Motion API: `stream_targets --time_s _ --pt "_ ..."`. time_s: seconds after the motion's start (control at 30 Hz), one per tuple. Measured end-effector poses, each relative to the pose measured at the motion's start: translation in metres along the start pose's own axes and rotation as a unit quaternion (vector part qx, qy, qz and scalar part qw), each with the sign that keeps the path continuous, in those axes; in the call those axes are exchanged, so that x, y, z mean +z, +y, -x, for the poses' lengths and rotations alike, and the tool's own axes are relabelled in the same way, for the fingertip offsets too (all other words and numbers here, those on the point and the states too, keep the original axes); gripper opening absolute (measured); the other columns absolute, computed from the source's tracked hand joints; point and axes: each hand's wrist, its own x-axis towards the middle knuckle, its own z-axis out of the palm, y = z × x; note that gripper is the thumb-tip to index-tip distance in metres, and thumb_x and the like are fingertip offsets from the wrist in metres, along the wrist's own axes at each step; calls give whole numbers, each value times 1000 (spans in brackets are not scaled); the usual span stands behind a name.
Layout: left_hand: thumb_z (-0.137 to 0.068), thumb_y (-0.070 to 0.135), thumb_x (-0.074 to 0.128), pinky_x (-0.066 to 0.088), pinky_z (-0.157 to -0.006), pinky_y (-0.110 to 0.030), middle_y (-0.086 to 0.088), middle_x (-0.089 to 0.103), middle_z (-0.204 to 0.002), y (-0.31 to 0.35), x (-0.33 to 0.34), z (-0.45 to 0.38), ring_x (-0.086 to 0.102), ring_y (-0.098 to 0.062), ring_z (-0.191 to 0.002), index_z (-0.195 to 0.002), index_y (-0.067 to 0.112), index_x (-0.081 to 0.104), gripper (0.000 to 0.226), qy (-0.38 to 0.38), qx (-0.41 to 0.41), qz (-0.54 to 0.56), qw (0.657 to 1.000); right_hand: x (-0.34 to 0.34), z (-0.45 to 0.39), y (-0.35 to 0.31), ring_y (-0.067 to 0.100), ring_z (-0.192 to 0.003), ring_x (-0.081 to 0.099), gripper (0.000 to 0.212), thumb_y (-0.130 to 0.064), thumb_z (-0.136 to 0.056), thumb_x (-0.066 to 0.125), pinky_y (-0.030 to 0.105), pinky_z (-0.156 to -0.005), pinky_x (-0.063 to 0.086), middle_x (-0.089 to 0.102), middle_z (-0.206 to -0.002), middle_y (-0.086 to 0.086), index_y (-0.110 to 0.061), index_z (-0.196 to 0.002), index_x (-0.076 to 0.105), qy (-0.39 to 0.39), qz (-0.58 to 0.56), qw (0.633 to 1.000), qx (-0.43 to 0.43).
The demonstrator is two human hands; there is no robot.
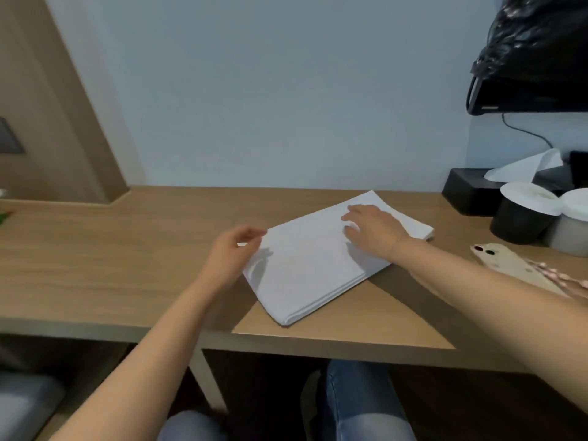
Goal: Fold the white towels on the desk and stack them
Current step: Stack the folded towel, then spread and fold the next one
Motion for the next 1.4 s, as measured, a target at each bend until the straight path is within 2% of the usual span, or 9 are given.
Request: stream_targets --time_s 0.17,0.27,0.37,0.6,0.7,0.87,1.13,1.23,1.4 --pt "-100 30 52 44 -98 -36 -1 66 -115 -35 -17 -15 60 -20 -106 -122 17 61 27 -13 -87 -119 989 18 50 -66 19 -147 17 63 -57 -99 31 34 -118 12 18 -161 -2 -21 -150 31 -37 -91 994 -57" --pt "-101 25 52 49 -87 -26 -2 68 -108 -41 -16 -13 63 -16 -95 -119 14 65 25 11 -91 -22 996 29 67 -86 13 -149 0 72 -66 -94 26 38 -119 -2 1 -163 -8 -28 -155 15 -88 -103 984 -119" --pt "-100 18 54 50 -91 -35 -5 70 -104 -48 -16 -8 64 -23 -99 -110 13 69 19 16 -60 -6 998 48 75 -91 10 -148 -14 73 -70 -92 17 42 -120 -11 -13 -161 -14 -36 -154 -3 -117 -42 977 -174" --pt "-97 31 54 33 -102 -38 20 66 -90 -52 -10 -13 59 -7 -92 -88 40 65 17 78 -53 -159 983 60 75 -89 10 -146 -21 85 -81 -83 14 42 -119 -13 -21 -159 -15 -38 -151 -14 -103 4 980 -172" --pt "-99 31 50 32 -104 -39 16 68 -100 -49 -9 -12 59 -11 -104 -92 40 63 17 76 -68 -183 978 52 79 -89 9 -147 -17 96 -86 -76 25 42 -119 -11 -14 -160 -15 -37 -153 -4 -121 -22 977 -177" --pt "-100 31 43 30 -104 -43 -3 51 -138 -17 0 -18 41 -26 -130 -134 28 53 35 2 -96 -346 933 20 86 -44 0 -137 29 67 -70 -81 45 28 -114 21 33 -150 -23 -42 -142 40 -120 -352 925 -84" --pt "-95 25 57 46 -91 -31 2 61 -122 81 109 -35 57 -18 -110 -120 21 64 27 -73 107 -279 952 6 80 93 7 -123 47 32 -35 -96 55 29 -101 44 51 -138 -11 -28 -126 60 73 -262 962 28" --pt "-95 27 58 47 -87 -29 -1 61 -116 106 167 -48 60 -18 -104 -118 19 64 25 -115 146 -274 944 11 76 131 5 -109 50 26 -17 -96 55 20 -92 37 58 -129 0 -18 -121 64 152 -297 937 99" --pt "-95 39 58 42 -92 -33 -9 53 -128 126 253 -67 53 -26 -114 -129 13 52 43 -143 169 -291 931 24 72 155 11 -109 53 28 -12 -96 51 24 -93 40 59 -124 0 -19 -119 64 187 -318 912 177"
